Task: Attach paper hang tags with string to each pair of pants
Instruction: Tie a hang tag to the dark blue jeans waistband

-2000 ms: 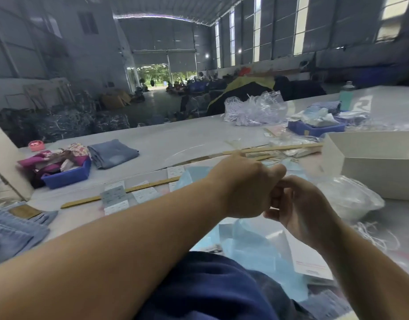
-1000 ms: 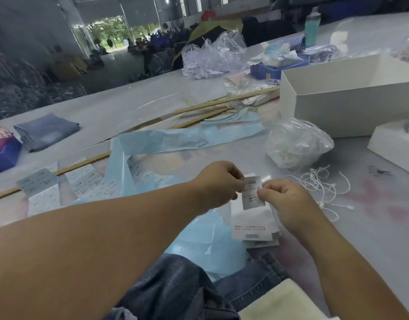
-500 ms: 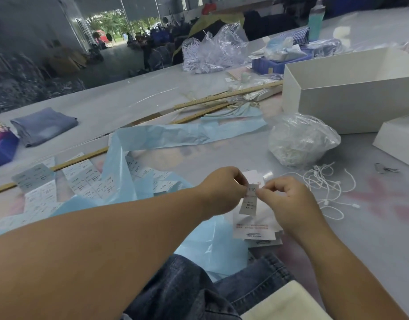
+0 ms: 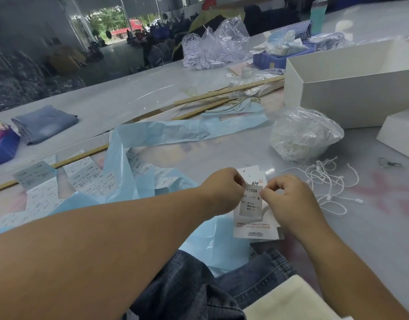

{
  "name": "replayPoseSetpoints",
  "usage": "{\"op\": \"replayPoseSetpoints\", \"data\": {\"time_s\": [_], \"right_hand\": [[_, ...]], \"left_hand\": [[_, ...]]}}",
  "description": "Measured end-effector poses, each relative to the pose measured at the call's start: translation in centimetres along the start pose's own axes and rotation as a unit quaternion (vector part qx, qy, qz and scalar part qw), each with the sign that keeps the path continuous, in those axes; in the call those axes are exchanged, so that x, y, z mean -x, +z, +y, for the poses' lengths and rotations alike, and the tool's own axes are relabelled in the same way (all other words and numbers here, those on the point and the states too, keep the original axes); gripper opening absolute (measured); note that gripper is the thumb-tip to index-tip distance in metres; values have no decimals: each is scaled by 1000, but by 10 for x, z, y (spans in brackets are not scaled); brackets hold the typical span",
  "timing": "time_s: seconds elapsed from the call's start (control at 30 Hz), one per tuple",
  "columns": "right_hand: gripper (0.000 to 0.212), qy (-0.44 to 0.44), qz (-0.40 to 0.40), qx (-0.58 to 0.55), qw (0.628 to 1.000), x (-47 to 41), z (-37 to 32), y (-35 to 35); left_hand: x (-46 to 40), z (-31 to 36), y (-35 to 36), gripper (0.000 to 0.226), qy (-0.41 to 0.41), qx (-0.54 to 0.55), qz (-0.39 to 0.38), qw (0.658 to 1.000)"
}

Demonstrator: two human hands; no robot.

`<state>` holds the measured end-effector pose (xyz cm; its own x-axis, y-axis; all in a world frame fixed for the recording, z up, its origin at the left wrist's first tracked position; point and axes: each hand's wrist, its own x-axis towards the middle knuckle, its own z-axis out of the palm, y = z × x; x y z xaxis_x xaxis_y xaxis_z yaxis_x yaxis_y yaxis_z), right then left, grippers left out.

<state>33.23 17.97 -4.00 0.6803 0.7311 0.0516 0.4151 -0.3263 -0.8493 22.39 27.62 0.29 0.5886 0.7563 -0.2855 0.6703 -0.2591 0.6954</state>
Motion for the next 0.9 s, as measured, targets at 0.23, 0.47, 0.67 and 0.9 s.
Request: {"op": "replayPoseSetpoints", "data": {"time_s": [0.23,0.47,0.67,0.9], "right_hand": [[13,-15,10,56,998,1,3,3],[13,-65,40,118,990,1,7,7],[7,-62,44,141,987,1,10,9],[15,-45,35,159,986,3,11,6]], "left_hand": [[1,-4,6,12,-2,-37,-1,999],[2,-7,12,31,54,-160,-3,986],[4,-6,14,30,78,-215,21,973],[8,-4,8,57,81,-254,52,962]]}}
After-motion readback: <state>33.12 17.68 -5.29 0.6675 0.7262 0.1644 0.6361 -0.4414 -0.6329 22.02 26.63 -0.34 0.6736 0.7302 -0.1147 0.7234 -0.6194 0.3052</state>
